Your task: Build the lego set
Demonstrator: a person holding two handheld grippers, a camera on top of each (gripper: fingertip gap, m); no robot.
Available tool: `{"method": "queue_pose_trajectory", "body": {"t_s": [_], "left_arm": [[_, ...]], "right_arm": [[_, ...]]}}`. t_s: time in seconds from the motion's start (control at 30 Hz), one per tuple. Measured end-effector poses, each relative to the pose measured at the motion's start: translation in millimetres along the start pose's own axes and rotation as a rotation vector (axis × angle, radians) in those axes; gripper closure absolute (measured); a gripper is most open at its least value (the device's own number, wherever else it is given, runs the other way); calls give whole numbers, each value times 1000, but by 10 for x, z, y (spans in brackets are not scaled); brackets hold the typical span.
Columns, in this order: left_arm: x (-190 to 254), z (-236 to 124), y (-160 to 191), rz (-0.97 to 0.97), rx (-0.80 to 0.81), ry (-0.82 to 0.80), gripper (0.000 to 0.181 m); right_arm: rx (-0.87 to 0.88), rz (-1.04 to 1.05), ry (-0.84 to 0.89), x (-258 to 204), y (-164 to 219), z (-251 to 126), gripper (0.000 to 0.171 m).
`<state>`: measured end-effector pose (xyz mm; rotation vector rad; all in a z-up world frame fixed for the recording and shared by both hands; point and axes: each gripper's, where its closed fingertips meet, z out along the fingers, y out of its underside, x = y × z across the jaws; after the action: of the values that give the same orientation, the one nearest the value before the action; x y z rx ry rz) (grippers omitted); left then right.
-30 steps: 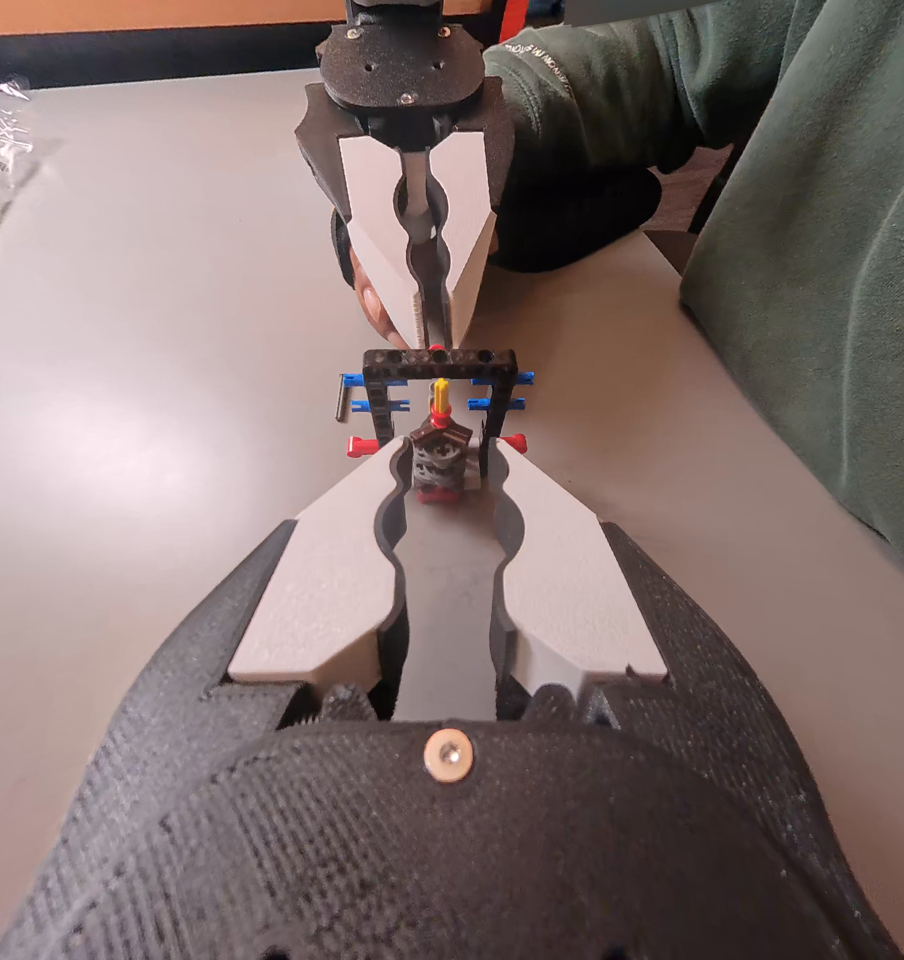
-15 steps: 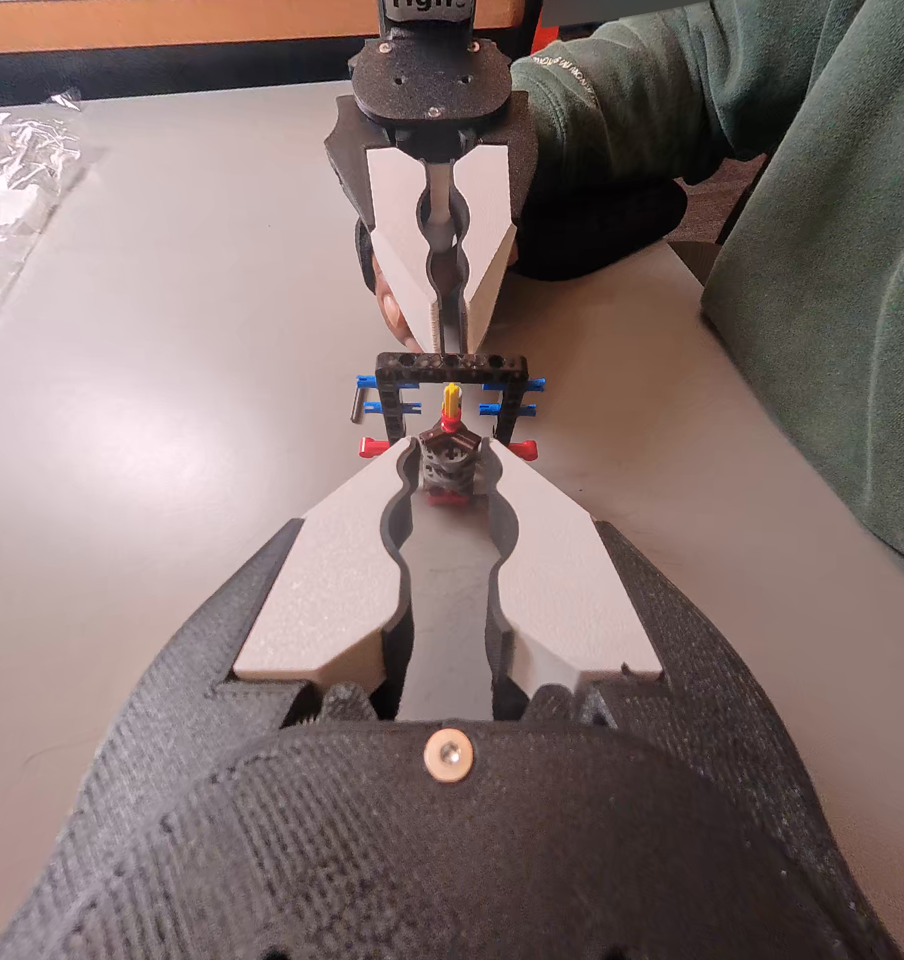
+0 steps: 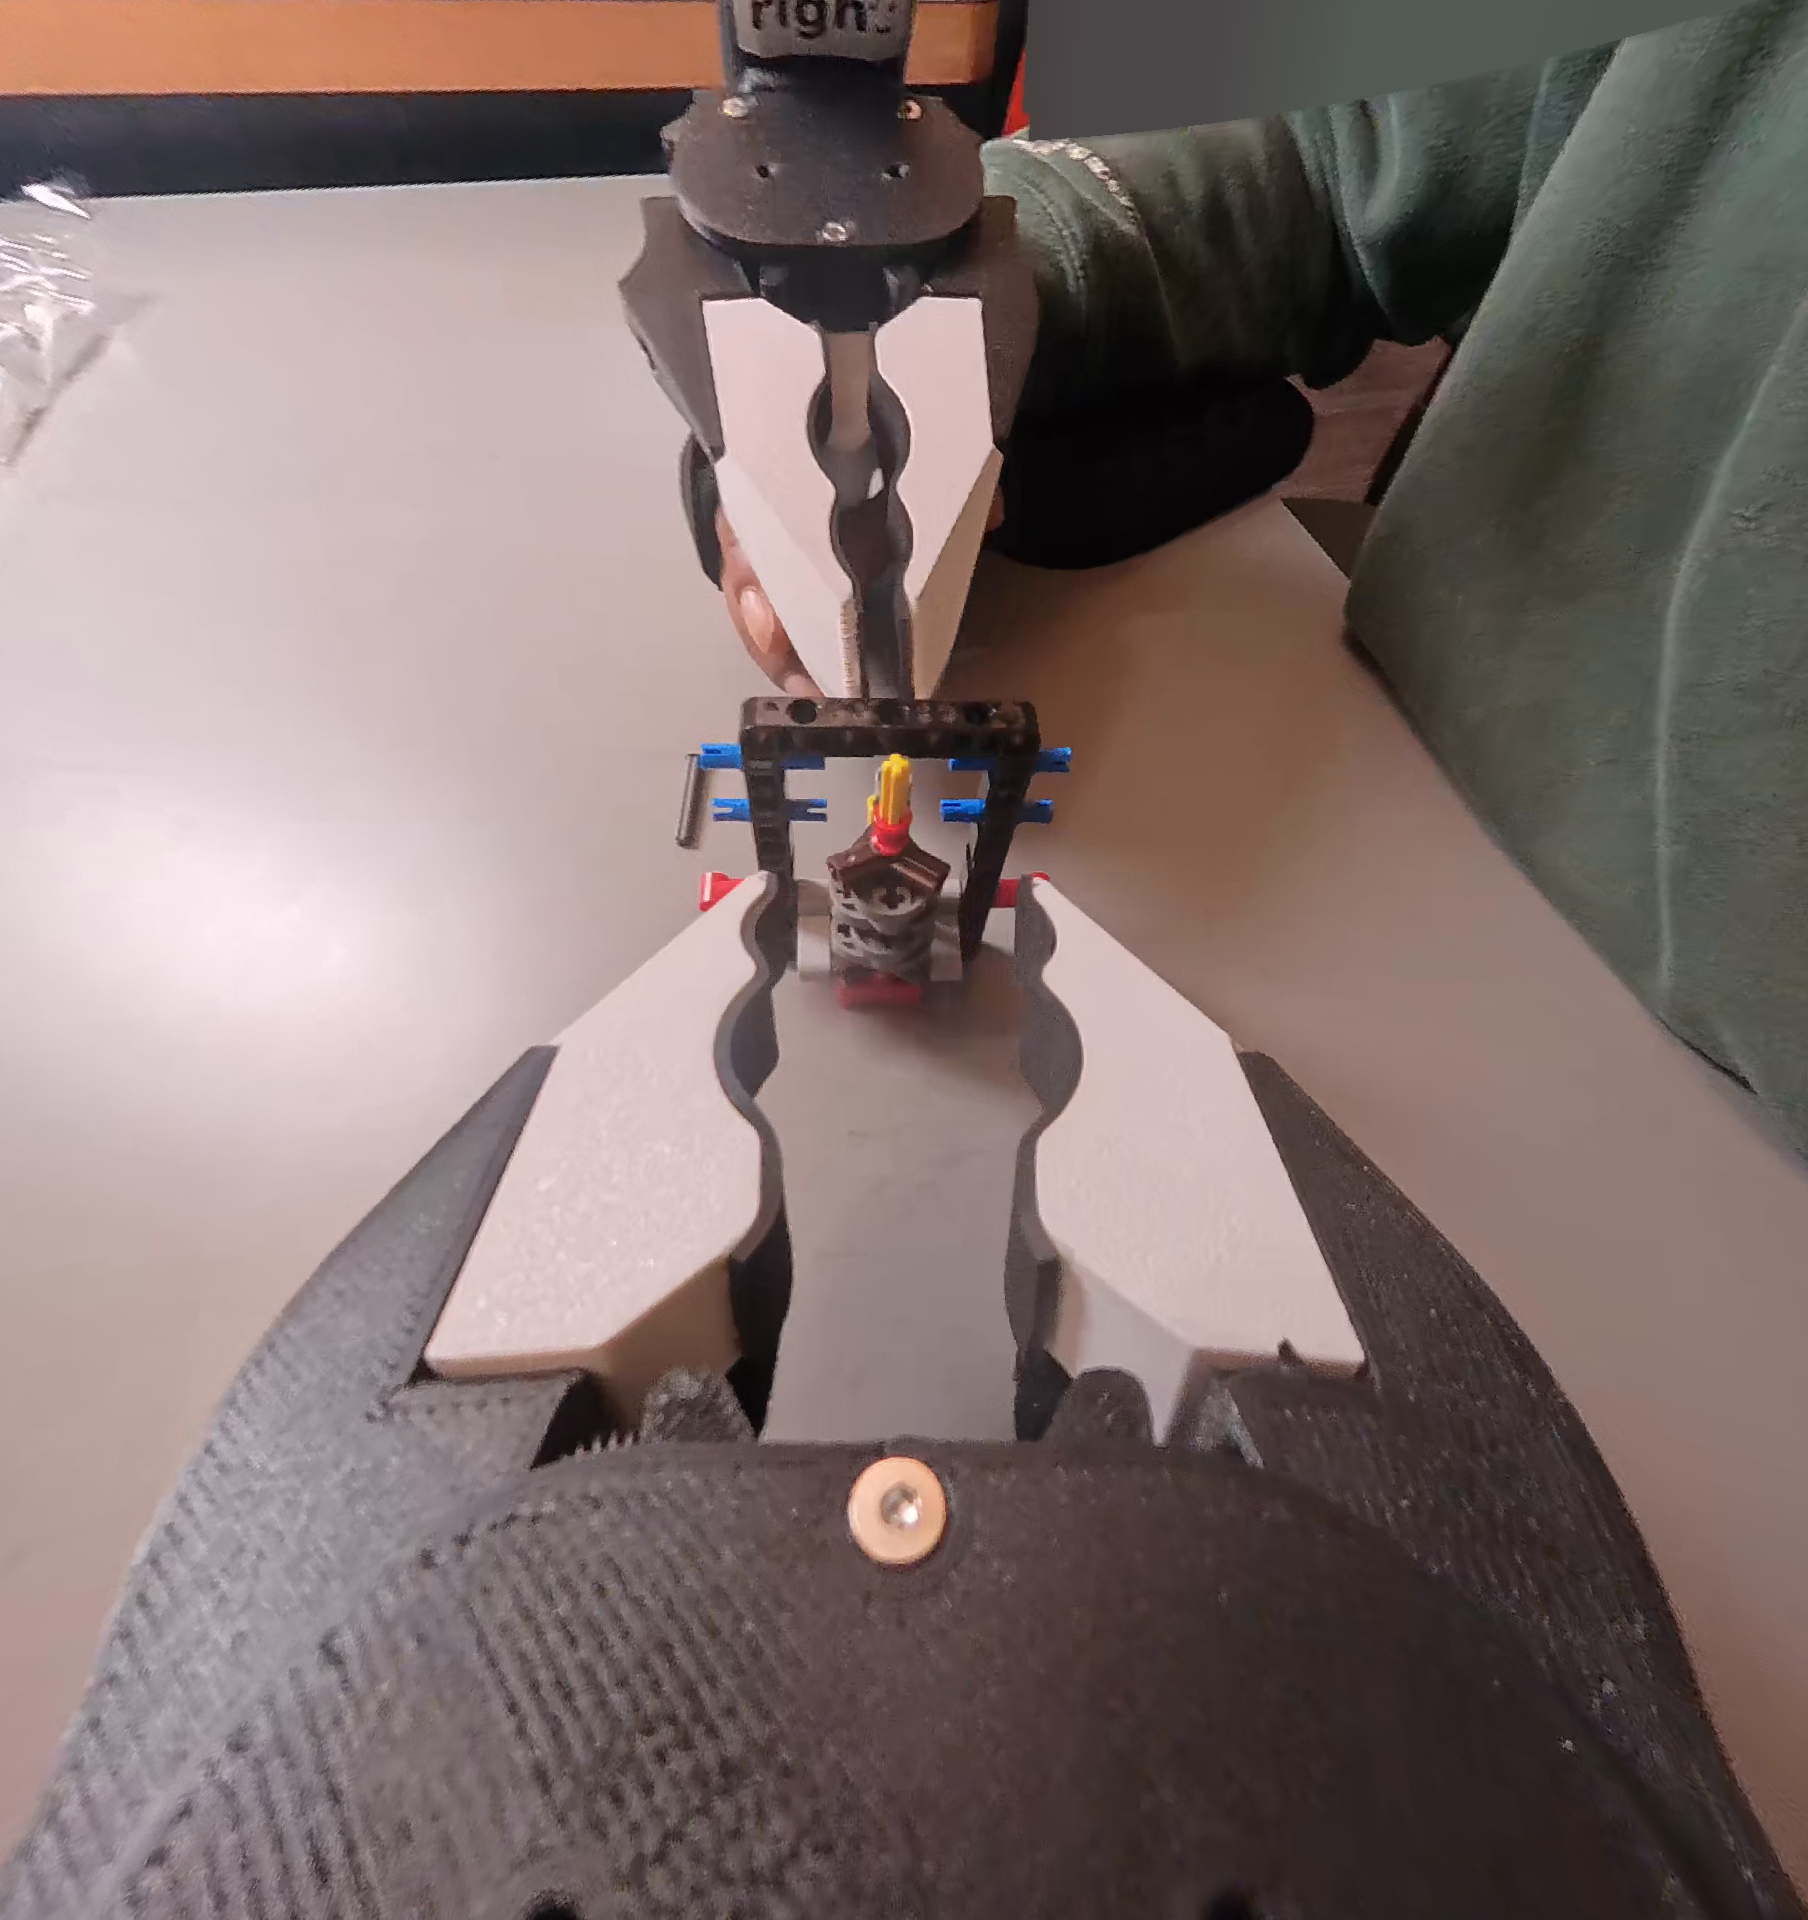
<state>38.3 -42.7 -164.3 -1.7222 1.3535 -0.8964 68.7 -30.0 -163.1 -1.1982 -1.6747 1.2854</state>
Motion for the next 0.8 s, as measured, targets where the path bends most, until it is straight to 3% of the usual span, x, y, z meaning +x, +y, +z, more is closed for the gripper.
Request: {"method": "queue_pose_trajectory", "body": {"t_s": [0.23, 0.53, 0.8], "left_arm": [[24, 72, -27, 43, -26, 64, 145], [-5, 51, -48, 66, -13, 19, 158], [-10, 52, -48, 52, 8, -58, 159]], "right_arm": [[6, 10, 3, 14, -7, -7, 166], [12, 30, 3, 35, -13, -12, 167], [11, 29, 5, 38, -11, -11, 166]]}}
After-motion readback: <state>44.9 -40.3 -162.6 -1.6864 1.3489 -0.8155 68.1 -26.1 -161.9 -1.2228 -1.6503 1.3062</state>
